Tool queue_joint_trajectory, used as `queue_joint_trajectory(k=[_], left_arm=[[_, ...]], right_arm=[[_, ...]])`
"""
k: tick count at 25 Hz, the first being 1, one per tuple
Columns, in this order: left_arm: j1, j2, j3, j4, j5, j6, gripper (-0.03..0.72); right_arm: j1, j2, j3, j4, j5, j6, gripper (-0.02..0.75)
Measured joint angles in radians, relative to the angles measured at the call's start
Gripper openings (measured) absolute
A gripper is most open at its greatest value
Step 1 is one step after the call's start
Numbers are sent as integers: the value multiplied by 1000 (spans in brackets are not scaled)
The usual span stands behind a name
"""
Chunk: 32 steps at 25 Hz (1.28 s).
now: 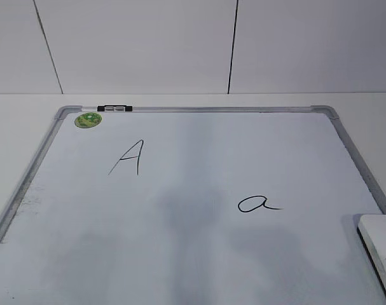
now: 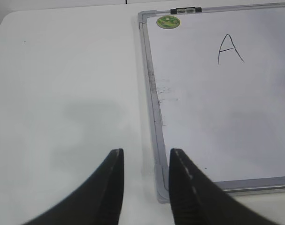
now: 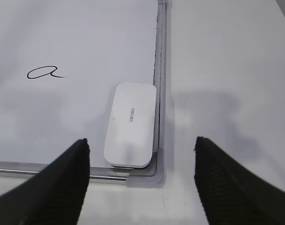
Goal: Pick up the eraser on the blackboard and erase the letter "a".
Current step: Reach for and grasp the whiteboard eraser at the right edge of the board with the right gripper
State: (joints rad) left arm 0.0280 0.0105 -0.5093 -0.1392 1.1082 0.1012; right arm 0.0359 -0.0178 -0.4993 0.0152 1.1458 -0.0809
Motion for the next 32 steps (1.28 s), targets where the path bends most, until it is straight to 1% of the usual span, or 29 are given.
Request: queue_joint_trajectory(k=[32], left_arm=[[0,0,0,0,0,0,245]], right_arm=[[0,0,0,0,0,0,558]])
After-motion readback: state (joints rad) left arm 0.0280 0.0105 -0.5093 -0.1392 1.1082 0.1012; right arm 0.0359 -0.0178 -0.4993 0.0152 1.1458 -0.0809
